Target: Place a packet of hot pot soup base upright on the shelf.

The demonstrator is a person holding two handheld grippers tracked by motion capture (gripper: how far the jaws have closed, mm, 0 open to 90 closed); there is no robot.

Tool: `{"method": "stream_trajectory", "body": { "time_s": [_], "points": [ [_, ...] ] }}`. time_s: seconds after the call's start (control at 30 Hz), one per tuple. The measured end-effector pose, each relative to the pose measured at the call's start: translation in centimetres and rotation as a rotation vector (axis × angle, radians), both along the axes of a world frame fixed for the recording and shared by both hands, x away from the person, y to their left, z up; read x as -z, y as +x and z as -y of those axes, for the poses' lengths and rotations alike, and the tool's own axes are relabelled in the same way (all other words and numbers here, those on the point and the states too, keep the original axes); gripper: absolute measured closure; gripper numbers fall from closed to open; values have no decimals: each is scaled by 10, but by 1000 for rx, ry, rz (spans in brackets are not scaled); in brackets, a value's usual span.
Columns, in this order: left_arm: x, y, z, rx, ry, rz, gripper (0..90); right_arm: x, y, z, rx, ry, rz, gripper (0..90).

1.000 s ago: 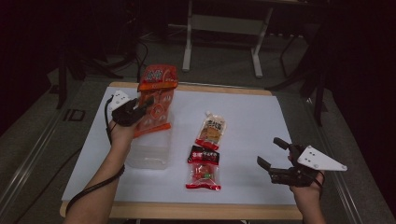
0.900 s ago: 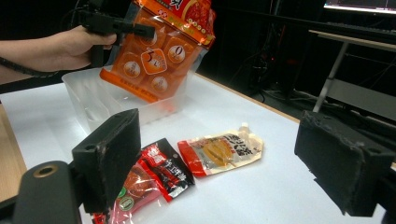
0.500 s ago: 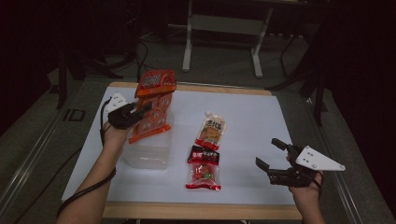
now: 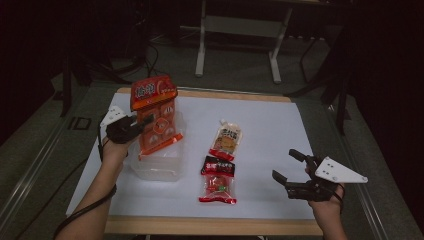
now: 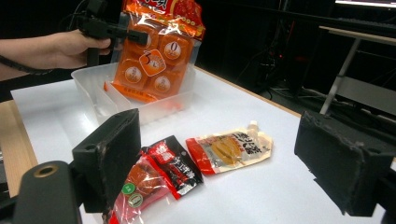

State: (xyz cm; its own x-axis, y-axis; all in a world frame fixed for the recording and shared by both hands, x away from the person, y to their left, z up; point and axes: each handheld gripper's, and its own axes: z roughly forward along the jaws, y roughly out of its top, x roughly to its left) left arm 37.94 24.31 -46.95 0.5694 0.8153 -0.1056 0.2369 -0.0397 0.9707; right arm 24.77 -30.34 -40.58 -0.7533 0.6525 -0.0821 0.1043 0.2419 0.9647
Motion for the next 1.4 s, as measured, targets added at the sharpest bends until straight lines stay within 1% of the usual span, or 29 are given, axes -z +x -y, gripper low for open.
{"method": "stream_trajectory", "body": {
  "time_s": [0.13,0.2,0.3,0.33,0.37,0.43,0.47,0.5,0.57,0.6,0.63,0.67,0.7,0.73,0.8,0.83,0.93,1.0,1.1,1.13,1.23,1.27,1.4],
  "points": [
    [7,-3,-7,-22,-15,-15,691,2,1,-1,2,-1,-7,144],
    [9,-3,-10,-31,-30,-25,686,3,1,-1,1,-4,-8,144],
    [9,-3,-9,-32,-24,-23,681,3,1,-2,1,-5,-10,145],
    [8,-2,-9,-37,-7,-17,672,4,1,-2,0,-5,-13,144],
    [8,-2,-9,-40,0,-18,664,4,1,-2,1,-5,-14,144],
    [8,-2,-9,-39,25,-5,644,4,1,-2,2,-4,-15,144],
    [7,-2,-8,-47,38,-1,611,4,2,-2,2,-5,-16,145],
    [6,-2,-8,-51,32,-1,583,4,2,-2,2,-5,-16,144],
    [4,-2,-8,-49,-5,-22,505,4,1,-2,2,-5,-16,145],
    [3,-2,-7,-50,-14,-30,435,4,1,-2,1,-5,-15,144],
    [2,-2,-7,-50,-16,-37,422,4,1,-2,2,-6,-15,144],
    [0,-2,-6,-49,-9,-35,420,4,1,-2,1,-5,-15,145],
    [-1,-3,-5,-57,-6,-35,378,4,1,-2,1,-4,-16,145],
    [-2,-3,-5,-66,-5,-46,321,4,1,-1,1,-3,-16,145],
    [-5,-4,-4,-70,-23,-54,226,4,1,-2,2,-3,-16,145],
    [-6,-5,-4,-81,-24,-58,182,4,1,-2,2,-4,-15,145],
    [-10,-9,-4,-92,-26,-64,89,4,1,-2,0,-3,-11,145],
    [-13,-12,-3,-80,-27,-78,37,4,2,-3,1,-2,-14,157],
    [-20,-19,-4,-94,-27,-74,22,4,3,-4,2,-1,-18,157],
    [-22,-22,-4,-98,-40,-66,15,5,3,-4,2,0,-20,157],
    [-28,-33,-7,-102,-63,-62,15,6,4,-5,14,-5,-20,156],
    [-29,-36,-8,-101,-67,-67,15,6,4,-6,15,-6,-21,156],
    [-35,-51,-10,-108,-52,-63,15,6,3,-7,15,-37,-10,156]
  ]
}}
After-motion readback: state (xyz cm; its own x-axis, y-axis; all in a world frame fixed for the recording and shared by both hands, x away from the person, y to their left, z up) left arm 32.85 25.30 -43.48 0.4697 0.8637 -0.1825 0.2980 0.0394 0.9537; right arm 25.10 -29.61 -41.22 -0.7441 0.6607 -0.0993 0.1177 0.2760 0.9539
